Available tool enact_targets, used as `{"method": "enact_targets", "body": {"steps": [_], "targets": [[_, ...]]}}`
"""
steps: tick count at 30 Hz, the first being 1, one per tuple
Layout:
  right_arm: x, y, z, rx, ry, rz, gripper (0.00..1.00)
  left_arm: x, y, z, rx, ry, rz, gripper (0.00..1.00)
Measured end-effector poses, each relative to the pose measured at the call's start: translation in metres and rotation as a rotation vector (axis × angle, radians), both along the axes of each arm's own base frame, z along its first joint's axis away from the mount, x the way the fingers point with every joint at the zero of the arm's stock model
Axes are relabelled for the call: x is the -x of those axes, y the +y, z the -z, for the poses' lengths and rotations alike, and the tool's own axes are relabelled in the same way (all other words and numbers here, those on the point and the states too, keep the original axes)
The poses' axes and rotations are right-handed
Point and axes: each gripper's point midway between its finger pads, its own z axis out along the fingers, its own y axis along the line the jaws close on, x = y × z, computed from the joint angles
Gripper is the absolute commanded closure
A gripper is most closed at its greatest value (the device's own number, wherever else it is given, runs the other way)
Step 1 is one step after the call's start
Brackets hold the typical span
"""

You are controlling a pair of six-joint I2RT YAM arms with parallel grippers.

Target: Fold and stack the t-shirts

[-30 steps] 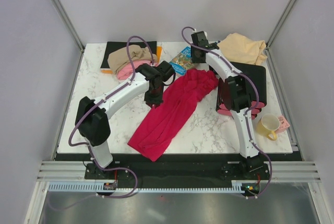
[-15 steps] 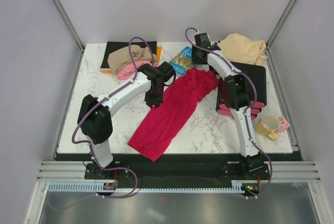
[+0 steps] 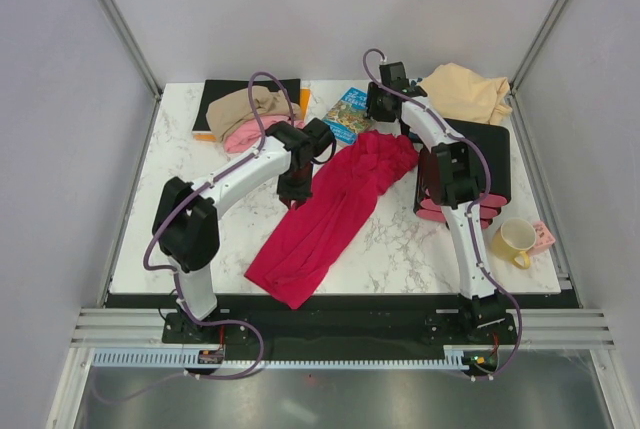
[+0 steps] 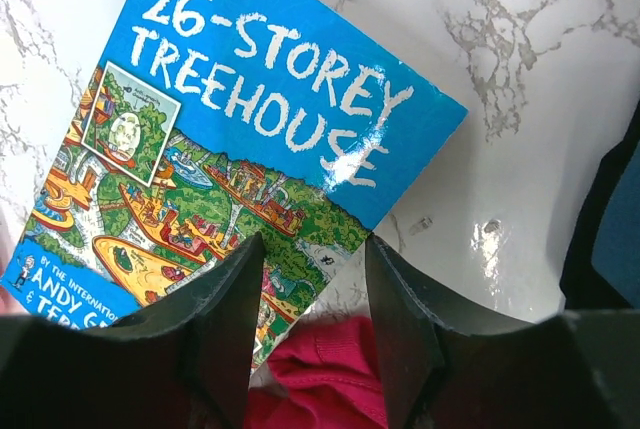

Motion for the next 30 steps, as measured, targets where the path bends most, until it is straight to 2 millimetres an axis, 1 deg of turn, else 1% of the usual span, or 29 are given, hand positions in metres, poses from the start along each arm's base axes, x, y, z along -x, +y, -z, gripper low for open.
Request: {"method": "enact_targets", "body": {"steps": [4,9,14,19,26,28,30], "targets": [[-0.002,0.007,0.003,-0.055,0.008,-0.010,0.48,-0.001,0.002,0.001,-0.003,0.004,-0.007,0.77],[-0.013,0.026,0.005,-0.171,-0.002,-0.050,0.48,-0.003,0.003,0.006,-0.010,0.014,-0.013,0.77],[-0.015,0.043,0.005,-0.257,-0.009,-0.087,0.48,-0.003,0.004,0.007,-0.014,0.018,-0.013,0.77],[-0.016,0.058,0.004,-0.301,-0.036,-0.127,0.47,-0.003,0.004,0.008,-0.016,0.021,-0.016,0.76],[-0.018,0.063,0.001,-0.311,-0.065,-0.148,0.45,-0.006,0.007,0.009,-0.016,0.020,-0.026,0.75],[-0.012,0.062,-0.001,-0.304,-0.056,-0.152,0.45,-0.007,0.007,0.009,-0.012,0.017,-0.030,0.75],[-0.005,0.062,-0.007,-0.295,-0.045,-0.158,0.45,-0.009,0.008,0.009,-0.006,0.018,-0.037,0.75]]}}
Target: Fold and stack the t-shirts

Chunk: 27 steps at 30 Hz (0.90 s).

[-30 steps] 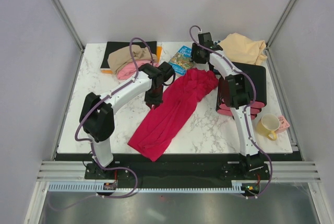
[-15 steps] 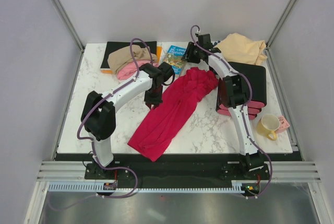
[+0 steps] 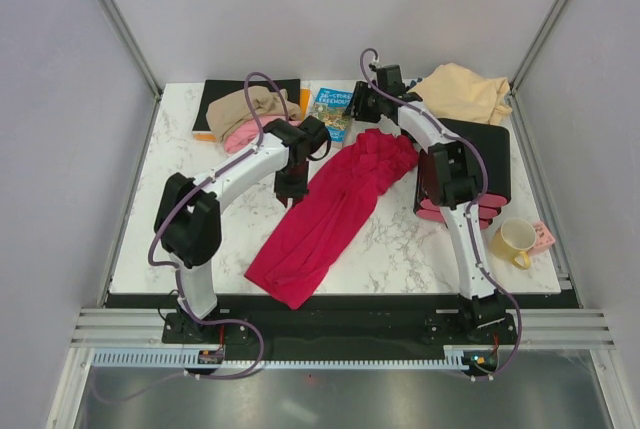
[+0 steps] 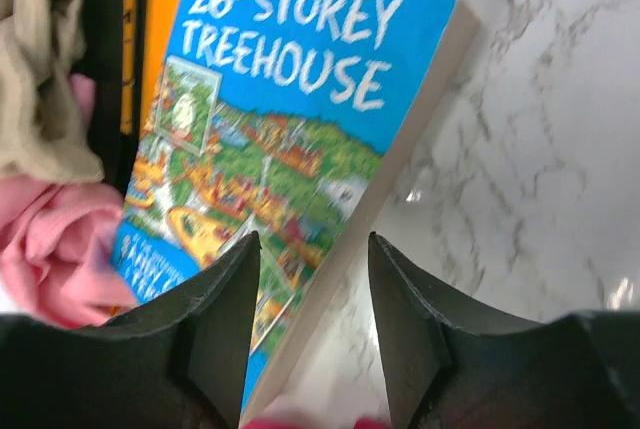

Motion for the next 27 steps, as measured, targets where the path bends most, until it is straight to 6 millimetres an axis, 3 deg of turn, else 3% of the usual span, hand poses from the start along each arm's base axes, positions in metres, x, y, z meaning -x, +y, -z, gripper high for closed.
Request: {"method": "enact_targets", "body": {"steps": [4,9,11,13,16,22,27], "targets": [[0.020,-0.004,-0.039,0.025,-0.009,-0.010,0.45,-0.003,0.003,0.002,0.004,0.007,-0.005,0.74],[0.052,-0.016,-0.130,0.045,-0.095,-0.012,0.44,-0.003,0.003,0.007,0.006,0.025,0.004,0.74],[0.076,-0.024,-0.157,0.059,-0.119,-0.008,0.43,-0.001,0.004,0.010,0.004,0.038,0.009,0.74],[0.104,-0.035,-0.167,0.089,-0.104,0.005,0.41,0.000,0.004,0.014,-0.001,0.050,0.014,0.74],[0.139,-0.047,-0.154,0.147,-0.041,0.019,0.41,0.004,0.007,0.021,-0.009,0.076,0.018,0.74],[0.189,-0.057,-0.082,0.317,0.171,0.027,0.43,0.004,0.006,0.022,-0.007,0.085,0.024,0.74],[0.201,-0.059,-0.041,0.421,0.265,0.041,0.47,0.005,0.007,0.023,-0.010,0.092,0.044,0.76]]}}
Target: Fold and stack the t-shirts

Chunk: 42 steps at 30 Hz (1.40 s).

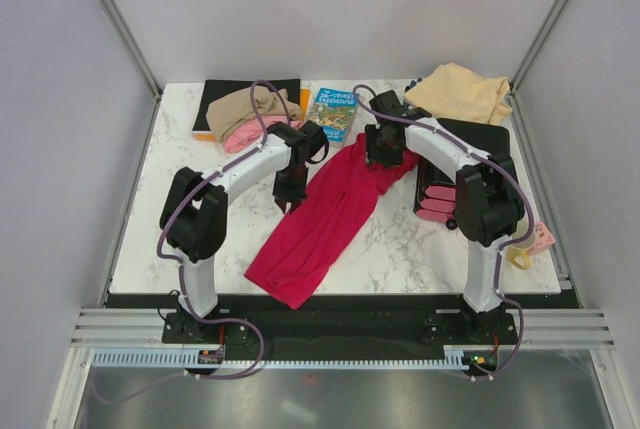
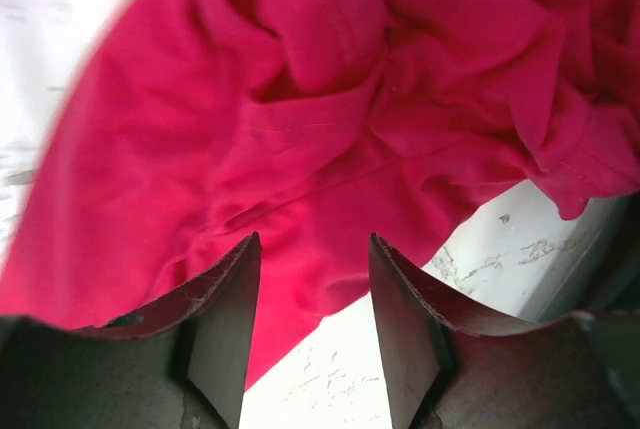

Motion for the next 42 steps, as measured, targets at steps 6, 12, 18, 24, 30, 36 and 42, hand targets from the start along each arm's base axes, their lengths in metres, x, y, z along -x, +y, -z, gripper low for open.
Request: {"method": "enact_targets", "body": {"steps": [6,12,18,24,30,36,42], "targets": [[0.007,-0.015,0.050,0.108,0.100,0.051,0.48,0.015,0.010,0.013,-0.032,0.058,0.034,0.85],[0.009,-0.016,0.067,0.147,0.131,0.050,0.49,0.036,0.018,0.027,-0.041,0.143,0.069,0.98],[0.002,-0.010,0.068,0.161,0.130,0.035,0.49,0.043,0.017,0.034,-0.024,0.181,0.085,0.98],[-0.014,0.002,0.068,0.155,0.114,0.018,0.48,0.059,0.024,0.058,-0.049,0.249,0.082,0.98],[-0.036,0.017,0.067,0.150,0.085,-0.009,0.47,0.078,0.031,0.070,-0.072,0.335,0.075,0.98],[-0.062,0.032,0.066,0.142,0.055,-0.032,0.45,0.083,0.032,0.070,-0.070,0.354,0.077,0.98],[-0.070,0.036,0.066,0.129,0.059,-0.032,0.46,0.084,0.031,0.070,-0.068,0.356,0.078,0.98]]}}
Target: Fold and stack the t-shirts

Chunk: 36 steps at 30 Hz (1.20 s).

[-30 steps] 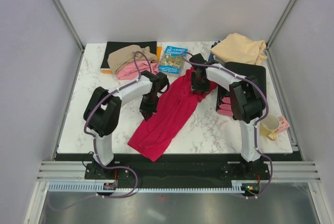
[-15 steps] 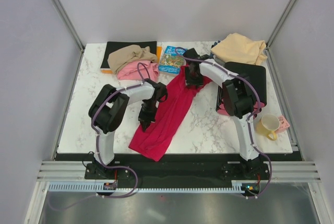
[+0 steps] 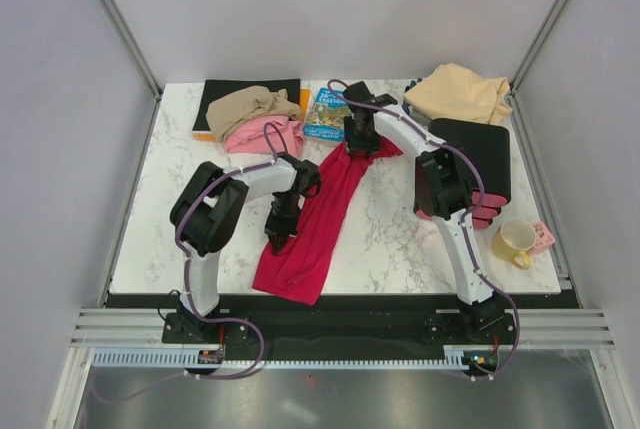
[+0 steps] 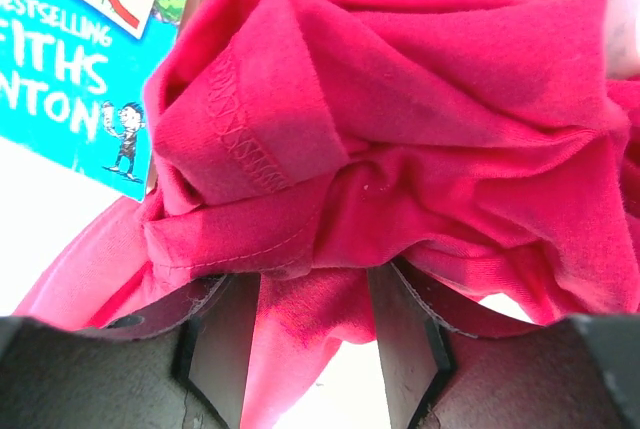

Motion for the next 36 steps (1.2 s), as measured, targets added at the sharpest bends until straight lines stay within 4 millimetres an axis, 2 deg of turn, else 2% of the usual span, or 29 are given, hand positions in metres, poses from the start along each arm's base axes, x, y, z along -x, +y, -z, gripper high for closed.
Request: {"method": "enact_targets", "body": {"steps": [6,12,16,24,25,28,30,33,36], "targets": [[0.008,-0.007,0.001,-0.017,0.006,0.017,0.47,0.000,0.000,0.000,-0.001,0.002,0.000,0.98],[0.051,-0.037,0.002,0.019,0.056,0.059,0.46,-0.001,-0.001,0.000,-0.018,0.028,0.006,0.98],[0.070,-0.050,0.002,0.046,0.079,0.082,0.46,-0.003,-0.005,-0.001,-0.017,0.041,0.012,0.98],[0.082,-0.061,-0.004,0.083,0.104,0.092,0.42,-0.017,-0.017,-0.002,0.023,0.000,0.021,0.98],[0.084,-0.061,-0.007,0.084,0.105,0.092,0.42,-0.018,-0.018,-0.002,0.025,-0.004,0.022,0.94],[0.083,-0.062,-0.025,0.080,0.086,0.094,0.41,-0.021,-0.018,-0.002,0.023,-0.017,0.024,0.85],[0.079,-0.061,-0.042,0.066,0.053,0.091,0.40,-0.025,-0.018,-0.003,0.019,-0.033,0.027,0.84],[0.065,-0.054,-0.081,0.020,-0.037,0.086,0.40,-0.033,-0.020,-0.006,0.020,-0.062,0.030,0.83],[0.060,-0.052,-0.116,-0.017,-0.113,0.082,0.39,-0.044,-0.023,-0.014,0.016,-0.106,0.027,0.83]]}}
